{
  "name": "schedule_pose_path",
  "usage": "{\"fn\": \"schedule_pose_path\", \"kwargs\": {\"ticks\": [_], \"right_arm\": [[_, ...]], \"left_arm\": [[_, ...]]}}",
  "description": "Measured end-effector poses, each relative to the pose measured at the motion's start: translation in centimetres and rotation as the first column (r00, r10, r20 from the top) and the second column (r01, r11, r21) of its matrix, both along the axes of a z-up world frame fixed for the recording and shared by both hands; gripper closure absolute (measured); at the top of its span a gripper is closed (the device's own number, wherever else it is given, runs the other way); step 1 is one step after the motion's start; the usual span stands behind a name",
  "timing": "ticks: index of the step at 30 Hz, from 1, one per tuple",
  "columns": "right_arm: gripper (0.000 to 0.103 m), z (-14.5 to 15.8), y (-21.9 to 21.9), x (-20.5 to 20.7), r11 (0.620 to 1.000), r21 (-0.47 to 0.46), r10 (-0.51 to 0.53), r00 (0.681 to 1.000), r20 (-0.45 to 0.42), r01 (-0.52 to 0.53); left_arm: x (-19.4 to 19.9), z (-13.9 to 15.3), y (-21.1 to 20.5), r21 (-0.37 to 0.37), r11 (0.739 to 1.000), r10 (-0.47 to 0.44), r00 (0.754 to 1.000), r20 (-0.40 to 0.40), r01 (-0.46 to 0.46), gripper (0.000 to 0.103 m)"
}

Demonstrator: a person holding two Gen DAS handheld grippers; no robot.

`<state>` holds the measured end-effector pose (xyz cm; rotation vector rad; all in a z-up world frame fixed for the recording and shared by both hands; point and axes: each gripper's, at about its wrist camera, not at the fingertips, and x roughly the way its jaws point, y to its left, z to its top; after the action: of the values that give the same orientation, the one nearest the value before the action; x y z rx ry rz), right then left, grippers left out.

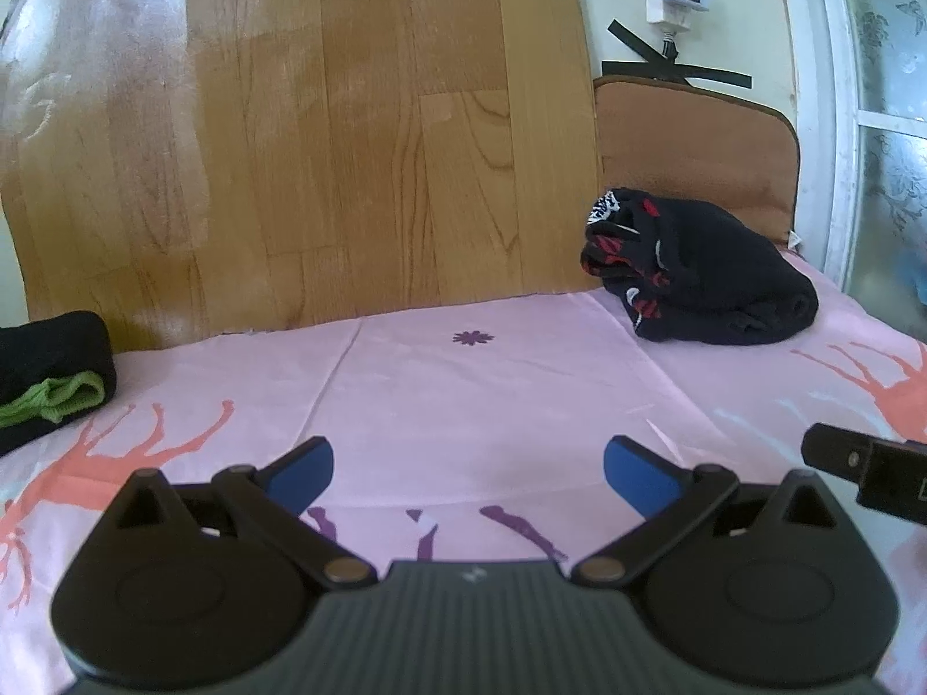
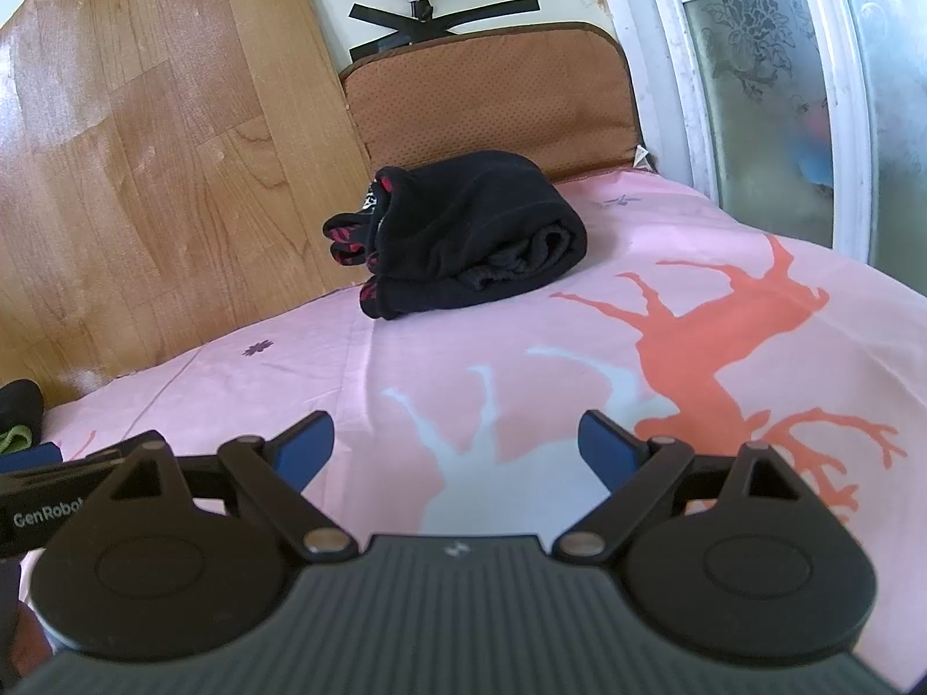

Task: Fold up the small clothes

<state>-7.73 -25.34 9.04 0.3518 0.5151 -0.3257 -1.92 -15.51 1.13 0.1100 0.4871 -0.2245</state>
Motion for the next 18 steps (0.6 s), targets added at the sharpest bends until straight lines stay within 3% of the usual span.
{"fn": "schedule_pose_path", "kwargs": {"ticks": [18], "right_arm": [[0.010, -0.06, 0.05, 0.13, 1.000, 0.001, 0.012, 1.000, -0.007, -0.012]], "left_arm": [[0.44, -0.17, 0.26, 0.001, 1.000, 0.029, 0.999, -0.015, -0.029, 0.000]]}}
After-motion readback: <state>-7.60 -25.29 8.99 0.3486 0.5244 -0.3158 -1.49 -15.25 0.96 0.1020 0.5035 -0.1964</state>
